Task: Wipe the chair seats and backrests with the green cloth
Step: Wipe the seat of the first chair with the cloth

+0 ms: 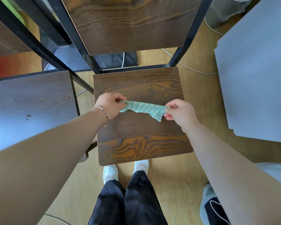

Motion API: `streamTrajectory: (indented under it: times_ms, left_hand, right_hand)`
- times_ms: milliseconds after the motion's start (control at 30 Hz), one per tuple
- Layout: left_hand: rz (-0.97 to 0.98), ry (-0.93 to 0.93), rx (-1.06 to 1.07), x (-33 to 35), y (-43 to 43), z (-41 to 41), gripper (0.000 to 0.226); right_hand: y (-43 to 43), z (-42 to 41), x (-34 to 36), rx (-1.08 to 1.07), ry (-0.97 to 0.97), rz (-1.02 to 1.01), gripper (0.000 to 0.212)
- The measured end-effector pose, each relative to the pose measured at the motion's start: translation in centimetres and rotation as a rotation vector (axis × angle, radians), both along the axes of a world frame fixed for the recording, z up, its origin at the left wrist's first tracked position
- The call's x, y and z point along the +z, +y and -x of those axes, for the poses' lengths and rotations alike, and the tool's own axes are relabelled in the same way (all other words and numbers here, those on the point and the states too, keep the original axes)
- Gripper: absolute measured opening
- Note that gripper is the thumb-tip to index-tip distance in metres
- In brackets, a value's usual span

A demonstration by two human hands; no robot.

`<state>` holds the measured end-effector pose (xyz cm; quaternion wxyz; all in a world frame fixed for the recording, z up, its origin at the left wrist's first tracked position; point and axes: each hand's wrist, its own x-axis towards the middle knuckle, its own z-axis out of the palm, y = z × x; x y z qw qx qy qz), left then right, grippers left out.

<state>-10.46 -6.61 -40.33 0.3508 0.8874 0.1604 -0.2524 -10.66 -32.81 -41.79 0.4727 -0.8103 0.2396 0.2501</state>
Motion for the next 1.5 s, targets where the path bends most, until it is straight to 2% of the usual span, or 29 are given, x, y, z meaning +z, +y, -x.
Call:
streamTrajectory:
  times_ms: [67, 167, 267, 367, 433, 533, 667, 767, 833, 933, 1067, 1167, 1233, 1300, 1367, 1433, 1500]
  left_hand:
    - [-0.027, -0.094, -0.039, 0.6, 0.4, 0.0, 0.01]
    - [-0.058, -0.229, -0.142, 0.1, 0.9, 0.9, 0.012]
    - [-0.078, -0.248, -0.249, -1.8, 0.8, 3.1, 0.015]
    - [-0.115, -0.171, -0.329, -3.8, 0.1, 5.8, 0.016]
    - [-0.125, -0.111, -0.35, -4.5, -0.1, 7.4, 0.019]
    - [-0.14, -0.153, -0.298, -4.9, 0.4, 9.3, 0.027]
    - [-0.291, -0.14, -0.251, -4.2, 2.0, 10.4, 0.045]
    - [-0.358, -0.102, -0.219, -3.7, 3.3, 10.7, 0.056]
    - [-0.373, -0.082, -0.199, -3.3, 4.1, 10.9, 0.06]
    - [-0.412, -0.088, -0.193, -2.9, 5.1, 11.2, 0.063]
    - [-0.432, -0.108, -0.177, -2.5, 5.9, 11.8, 0.063]
    - [-0.432, -0.1, -0.175, -2.6, 6.5, 12.4, 0.063]
    - [-0.422, -0.09, -0.149, -2.8, 7.0, 12.8, 0.063]
    - [-0.415, -0.087, -0.12, -3.0, 7.4, 13.2, 0.063]
    - [-0.412, -0.082, -0.107, -3.2, 7.7, 13.6, 0.062]
    - [-0.407, -0.082, -0.104, -3.3, 7.8, 13.9, 0.062]
    - [-0.403, -0.086, -0.101, -3.3, 8.0, 14.0, 0.062]
  right_hand:
    - [0.2, -0.6, 0.3, 0.01, -0.107, 0.008, 0.013]
    - [0.2, -0.4, 0.4, 0.126, -0.22, 0.144, 0.012]
    - [-0.3, 1.6, -0.9, 0.166, -0.205, 0.194, 0.014]
    - [-1.0, 4.8, -2.5, 0.14, -0.098, 0.18, 0.024]
    - [-1.0, 6.4, -3.2, 0.01, -0.037, 0.119, 0.025]
    - [-0.2, 7.3, -3.5, -0.21, -0.021, 0.044, 0.02]
    - [1.0, 6.1, -3.8, -0.438, 0.074, 0.024, 0.038]
    - [1.6, 4.6, -3.6, -0.703, 0.231, -0.177, 0.045]
    - [1.8, 4.2, -3.2, -0.79, 0.315, -0.285, 0.037]
    - [3.3, 4.1, -2.3, -0.623, 0.293, -0.324, 0.019]
    - [7.7, 4.5, -0.7, -0.15, 0.071, -0.233, 0.028]
    - [10.0, 5.6, -1.3, 0.177, 0.034, -0.125, 0.026]
    - [10.3, 6.2, -2.3, 0.308, -0.032, 0.027, 0.023]
    - [10.2, 6.5, -3.1, 0.412, -0.214, 0.247, 0.023]
    - [10.4, 6.7, -3.8, 0.537, -0.348, 0.356, 0.032]
    - [10.8, 7.0, -4.4, 0.737, -0.357, 0.413, 0.045]
    - [11.2, 7.1, -5.5, 0.871, -0.328, 0.478, 0.043]
